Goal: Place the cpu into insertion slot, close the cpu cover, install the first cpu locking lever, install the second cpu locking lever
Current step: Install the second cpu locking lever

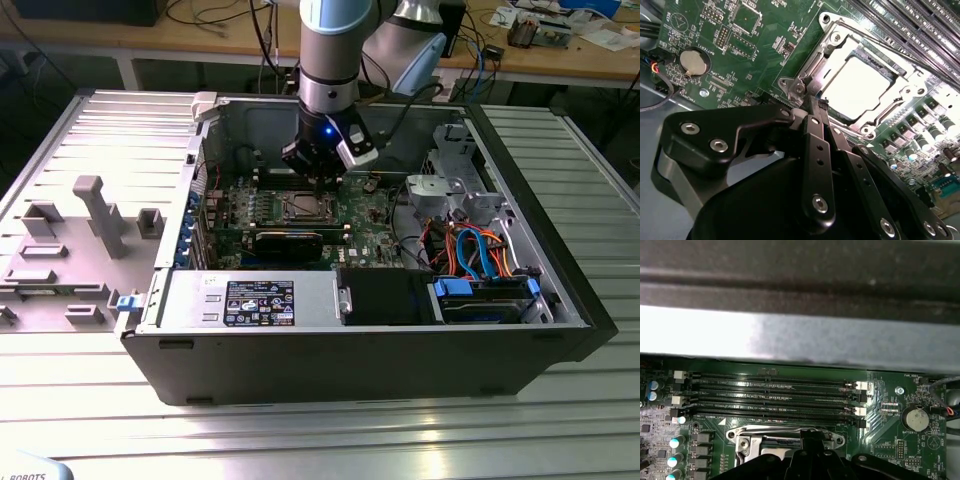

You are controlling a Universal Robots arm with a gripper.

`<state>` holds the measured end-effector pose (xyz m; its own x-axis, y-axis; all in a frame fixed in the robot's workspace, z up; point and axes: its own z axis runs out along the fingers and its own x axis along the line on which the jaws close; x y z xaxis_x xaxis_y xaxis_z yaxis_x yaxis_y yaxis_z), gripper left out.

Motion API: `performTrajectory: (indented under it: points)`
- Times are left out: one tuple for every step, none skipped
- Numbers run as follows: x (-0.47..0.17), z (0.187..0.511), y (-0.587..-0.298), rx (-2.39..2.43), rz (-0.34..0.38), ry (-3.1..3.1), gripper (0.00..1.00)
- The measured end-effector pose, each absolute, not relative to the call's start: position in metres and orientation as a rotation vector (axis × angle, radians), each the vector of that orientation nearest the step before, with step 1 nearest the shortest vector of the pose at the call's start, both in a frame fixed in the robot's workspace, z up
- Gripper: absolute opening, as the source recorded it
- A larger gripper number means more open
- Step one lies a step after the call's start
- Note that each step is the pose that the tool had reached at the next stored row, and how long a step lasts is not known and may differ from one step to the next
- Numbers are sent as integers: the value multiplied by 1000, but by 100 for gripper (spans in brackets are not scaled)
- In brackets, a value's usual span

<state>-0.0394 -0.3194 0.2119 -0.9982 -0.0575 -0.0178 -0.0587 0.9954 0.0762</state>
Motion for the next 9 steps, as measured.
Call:
performTrajectory:
  points:
    - [-39, 213, -319, -91, 119, 3122, 11]
    - [-39, 215, -319, -91, 117, 3123, 11]
    - [-39, 216, -319, -92, 115, 3123, 11]
    - [-39, 218, -319, -91, 112, 3123, 11]
    - [-39, 220, -319, -91, 111, 3123, 11]
    - [-39, 220, -319, -91, 108, 3123, 11]
    - [-39, 220, -320, -91, 106, 3123, 11]
    - [-39, 221, -321, -91, 105, 3123, 11]
    - [-39, 220, -322, -91, 104, 3123, 11]
